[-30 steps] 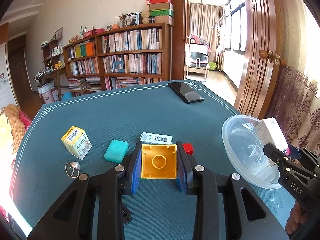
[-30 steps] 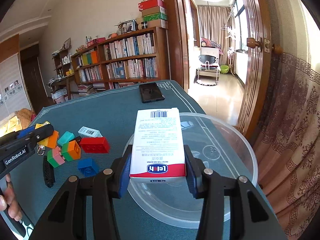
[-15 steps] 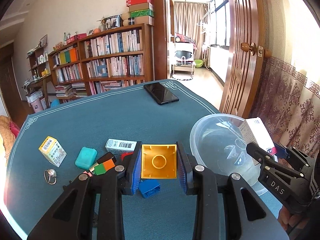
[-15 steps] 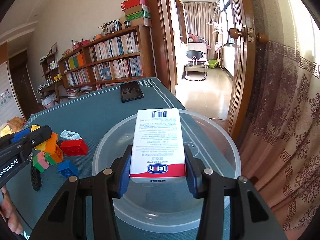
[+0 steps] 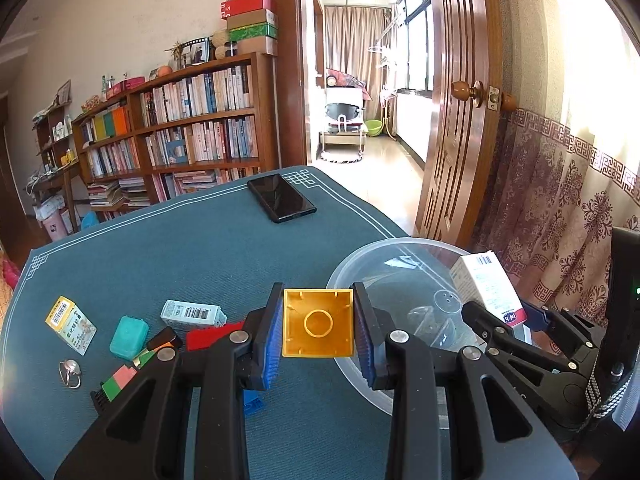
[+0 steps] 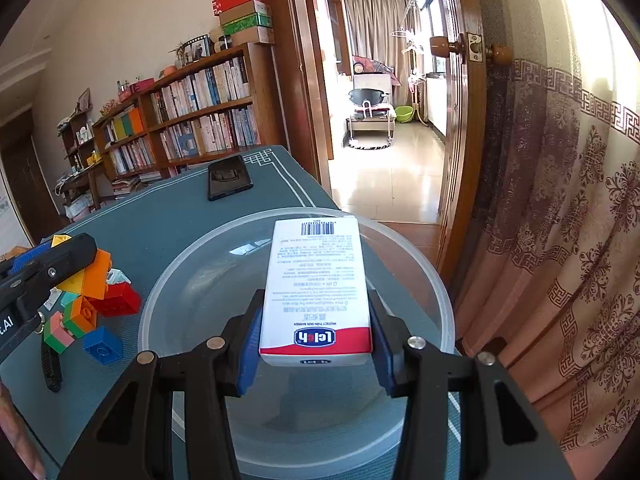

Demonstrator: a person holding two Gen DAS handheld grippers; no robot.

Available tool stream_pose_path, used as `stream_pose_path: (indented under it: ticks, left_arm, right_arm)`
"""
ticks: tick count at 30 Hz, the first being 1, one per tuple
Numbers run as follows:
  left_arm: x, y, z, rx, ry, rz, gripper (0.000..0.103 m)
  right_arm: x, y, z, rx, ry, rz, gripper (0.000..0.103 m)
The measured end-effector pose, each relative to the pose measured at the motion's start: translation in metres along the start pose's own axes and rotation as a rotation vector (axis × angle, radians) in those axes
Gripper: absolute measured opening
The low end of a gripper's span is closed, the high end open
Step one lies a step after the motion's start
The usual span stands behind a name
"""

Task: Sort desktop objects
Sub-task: 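Carry the box and orange brick over the clear bowl with both tools, then open the right tool to drop the box while the left tool drops the orange brick into the bowl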

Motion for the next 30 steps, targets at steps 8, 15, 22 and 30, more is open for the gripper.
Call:
stream_pose_path:
  ticks: [8,15,22,30]
  left_arm:
    - [-0.013,0.000,0.010,-0.004,0.036,-0.017,0.034]
    - [-0.021,0.001,0.017,-0.010,0.053,-0.030,0.034]
    - [-0.030,0.003,0.022,-0.013,0.070,-0.042,0.034]
    - [-0.034,0.007,0.023,-0.018,0.048,-0.042,0.076]
  right_arm:
    - [-0.006,0.001,0.010,-0.022,0.018,-0.017,0.051]
    - [-0.011,0.002,0.013,-0.032,0.031,-0.026,0.051]
    - [-0.013,0.003,0.017,-0.042,0.044,-0.035,0.051]
    - [-0.015,0.003,0.022,-0.066,0.062,-0.041,0.065]
Point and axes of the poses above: each gripper's, at about its wrist camera, not at the fingertips, and x roughly against the way its jaws point, z to its right, y to its underside, the point moved 3 cm from there along -x, roughly the way its jaws point, and after that the axes turned 7 degrees about y, right-handed, at the moved point
